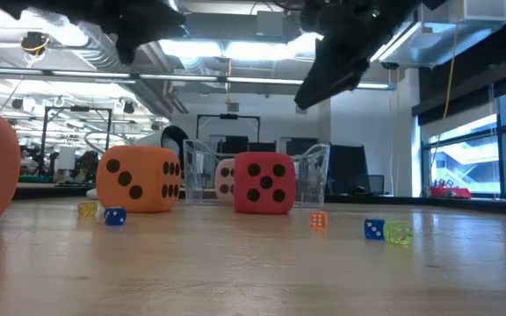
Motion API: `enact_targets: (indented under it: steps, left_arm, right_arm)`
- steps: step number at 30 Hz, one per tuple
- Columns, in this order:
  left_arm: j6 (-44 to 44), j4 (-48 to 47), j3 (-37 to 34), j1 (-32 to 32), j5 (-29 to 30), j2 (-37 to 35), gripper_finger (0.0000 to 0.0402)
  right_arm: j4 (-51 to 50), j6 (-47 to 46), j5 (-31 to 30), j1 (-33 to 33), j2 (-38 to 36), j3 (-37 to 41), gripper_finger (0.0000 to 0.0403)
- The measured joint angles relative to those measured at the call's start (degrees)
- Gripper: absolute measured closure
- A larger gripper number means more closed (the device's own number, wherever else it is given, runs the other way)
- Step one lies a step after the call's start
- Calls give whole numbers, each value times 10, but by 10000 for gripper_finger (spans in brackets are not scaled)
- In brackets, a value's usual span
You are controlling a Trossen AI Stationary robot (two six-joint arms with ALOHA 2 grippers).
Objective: Pick & Place Dice
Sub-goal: Put the large red die into the transparent bin
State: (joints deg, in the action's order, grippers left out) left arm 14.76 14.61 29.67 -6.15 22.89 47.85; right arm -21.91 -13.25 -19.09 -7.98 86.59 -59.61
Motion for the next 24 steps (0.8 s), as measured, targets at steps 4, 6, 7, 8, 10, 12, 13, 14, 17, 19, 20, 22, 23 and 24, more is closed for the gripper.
enact_targets:
  steps: [4, 6, 7, 8, 10, 12, 13, 14, 17, 19, 20, 22, 23, 24]
  left_arm:
    - [0, -40, 48, 8, -3, 37, 313]
    - [-4, -55, 64, 18, -9, 51, 313]
    - [-5, -59, 69, 24, -16, 57, 313]
    - [-5, -59, 72, 30, -22, 62, 313]
    - [-4, -59, 72, 47, -40, 69, 313]
    - [2, -65, 73, 68, -64, 75, 313]
    - [10, -71, 73, 80, -77, 77, 313]
    - [20, -77, 73, 92, -91, 80, 313]
    - [50, -91, 73, 129, -134, 89, 313]
    - [75, -92, 73, 151, -166, 98, 313]
    - [90, -95, 73, 161, -186, 103, 313]
    - [122, -97, 73, 177, -222, 114, 313]
    - [138, -103, 73, 183, -238, 119, 313]
    - [156, -106, 73, 187, -248, 126, 313]
  right_arm:
    - [0, -5, -45, -8, 0, 16, 222]
    - [-7, -10, -67, -9, 0, 24, 222]
    - [-13, -14, -73, -9, 0, 26, 222]
    - [-20, -18, -78, -9, 0, 28, 222]
    - [-34, -30, -89, -9, 0, 28, 222]
    - [-42, -39, -97, -9, -1, 28, 222]
    - [-47, -43, -102, -9, -2, 28, 222]
    - [-51, -47, -105, -9, -3, 28, 222]
    - [-56, -48, -104, -4, -8, 28, 222]
    - [-52, -51, -102, 1, -11, 28, 222]
    - [-57, -57, -101, 4, -14, 28, 222]
    - [-56, -65, -100, 11, -23, 28, 222]
    - [-60, -72, -100, 15, -30, 28, 222]
    - [-62, -75, -100, 20, -37, 28, 222]
